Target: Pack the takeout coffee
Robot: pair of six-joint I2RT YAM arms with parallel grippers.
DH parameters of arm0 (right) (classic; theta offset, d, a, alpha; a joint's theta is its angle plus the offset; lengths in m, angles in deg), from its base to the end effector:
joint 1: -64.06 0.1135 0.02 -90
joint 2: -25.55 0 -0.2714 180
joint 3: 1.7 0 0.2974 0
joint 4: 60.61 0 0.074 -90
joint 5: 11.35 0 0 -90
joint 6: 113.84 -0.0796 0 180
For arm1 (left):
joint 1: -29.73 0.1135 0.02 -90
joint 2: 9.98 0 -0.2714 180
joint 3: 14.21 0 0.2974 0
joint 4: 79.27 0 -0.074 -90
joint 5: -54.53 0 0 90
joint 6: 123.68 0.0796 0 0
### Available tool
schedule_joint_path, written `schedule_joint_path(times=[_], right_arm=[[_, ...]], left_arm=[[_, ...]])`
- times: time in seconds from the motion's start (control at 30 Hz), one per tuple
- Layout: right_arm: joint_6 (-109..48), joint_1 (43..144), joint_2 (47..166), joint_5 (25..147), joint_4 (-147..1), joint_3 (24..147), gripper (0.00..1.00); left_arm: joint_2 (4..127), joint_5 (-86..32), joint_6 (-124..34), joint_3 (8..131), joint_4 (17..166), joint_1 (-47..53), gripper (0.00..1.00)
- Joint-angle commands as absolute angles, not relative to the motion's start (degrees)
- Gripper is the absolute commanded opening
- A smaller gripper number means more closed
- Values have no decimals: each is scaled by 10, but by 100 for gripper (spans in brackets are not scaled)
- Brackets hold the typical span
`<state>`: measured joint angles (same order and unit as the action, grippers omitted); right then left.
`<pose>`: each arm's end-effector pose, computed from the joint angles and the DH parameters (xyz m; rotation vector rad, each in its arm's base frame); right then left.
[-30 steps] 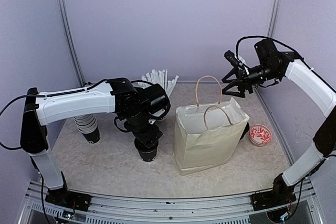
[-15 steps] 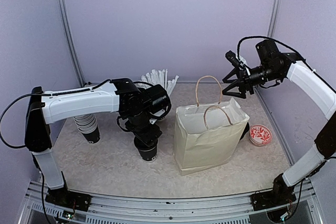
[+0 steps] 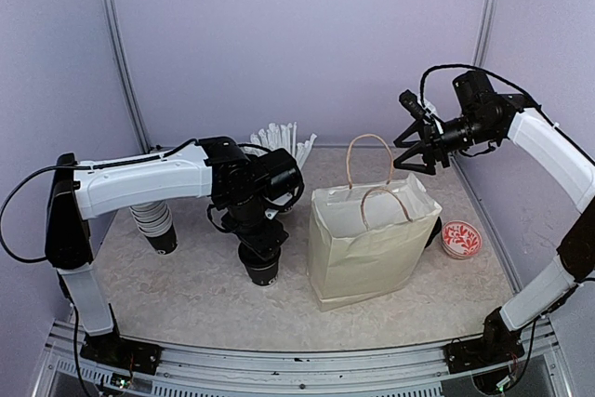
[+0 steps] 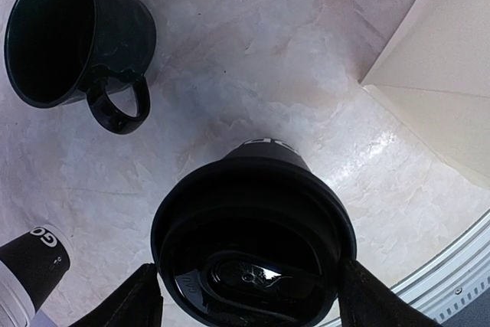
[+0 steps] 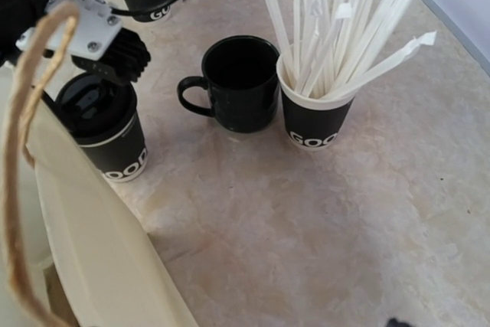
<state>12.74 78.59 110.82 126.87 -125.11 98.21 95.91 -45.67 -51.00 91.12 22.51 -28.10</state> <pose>0.3406 0.1496 0.3620 -1.2668 1.8200 0.8084 0.2363 -0.3491 0.2222 0.9728 2.7091 0.0312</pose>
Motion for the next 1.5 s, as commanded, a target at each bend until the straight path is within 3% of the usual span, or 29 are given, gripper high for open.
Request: schedule_joint_path(times=[0.0,1.23,1.47], right_arm=[[130,789,1093,1273,-1249,980,78],[127,789,1072,1282,-1262,993,79],[128,789,1059,1284,-1276,1008,80]], left_arm=[[965,-446,-515,902,218,-278,78],[992,-418,-500,855,237,-270,79],[988,-437,-512,881,211,-270,73]])
